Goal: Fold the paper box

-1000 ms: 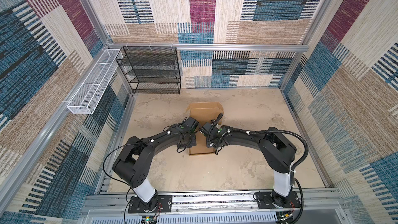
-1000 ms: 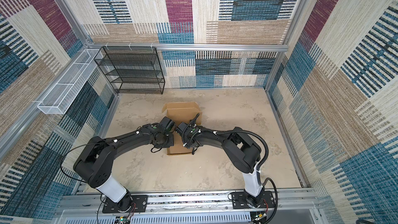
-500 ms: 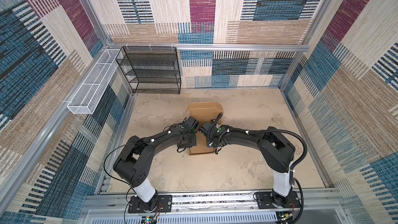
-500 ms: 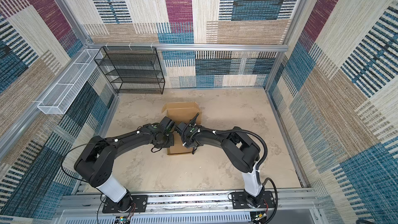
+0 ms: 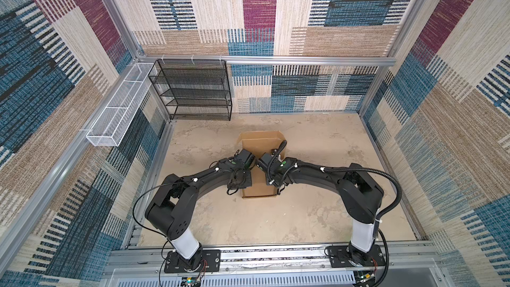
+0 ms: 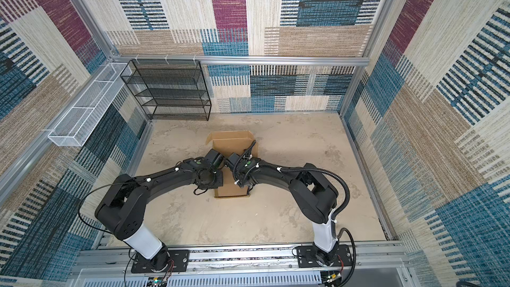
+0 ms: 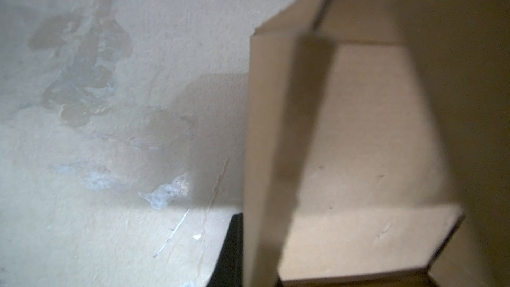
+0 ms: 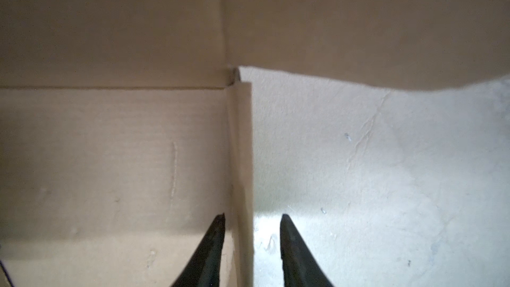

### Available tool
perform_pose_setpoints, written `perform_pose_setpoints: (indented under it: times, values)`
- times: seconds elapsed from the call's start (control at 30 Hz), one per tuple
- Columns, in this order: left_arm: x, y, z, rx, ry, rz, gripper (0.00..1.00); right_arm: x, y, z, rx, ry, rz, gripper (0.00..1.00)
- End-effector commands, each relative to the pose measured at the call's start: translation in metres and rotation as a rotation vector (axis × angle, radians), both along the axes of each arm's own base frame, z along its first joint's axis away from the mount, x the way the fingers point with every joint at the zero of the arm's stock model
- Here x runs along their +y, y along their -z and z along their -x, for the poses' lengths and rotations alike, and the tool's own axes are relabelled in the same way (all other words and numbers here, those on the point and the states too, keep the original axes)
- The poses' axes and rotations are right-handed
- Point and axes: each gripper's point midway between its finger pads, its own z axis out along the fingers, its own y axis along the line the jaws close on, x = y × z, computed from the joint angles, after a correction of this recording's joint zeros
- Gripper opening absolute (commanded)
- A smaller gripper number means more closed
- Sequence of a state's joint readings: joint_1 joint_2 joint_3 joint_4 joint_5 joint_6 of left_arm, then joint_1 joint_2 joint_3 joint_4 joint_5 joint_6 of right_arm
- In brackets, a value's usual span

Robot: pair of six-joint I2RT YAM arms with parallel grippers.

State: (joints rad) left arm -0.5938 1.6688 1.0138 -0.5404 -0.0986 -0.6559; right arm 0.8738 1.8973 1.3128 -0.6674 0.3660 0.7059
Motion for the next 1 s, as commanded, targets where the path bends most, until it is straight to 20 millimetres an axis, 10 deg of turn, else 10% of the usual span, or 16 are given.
perform_pose_setpoints:
  times: [0.0,0.23,0.97]
  values:
    - [0.0,-0.002,-0.001,-0.004,-0.027,0.009,0.08,0.004,-0.005,-0.002,-0.014,-0.004,-0.023,0.37]
    - [0.001,-0.005,-0.001,-0.008,-0.024,0.005,0.27,0.01,-0.006,-0.003,-0.013,-0.012,-0.053,0.37]
    - [-0.001,-0.039,-0.001,-0.099,-0.031,0.08,0.35,0.01,-0.029,0.004,-0.048,-0.013,-0.143,0.41]
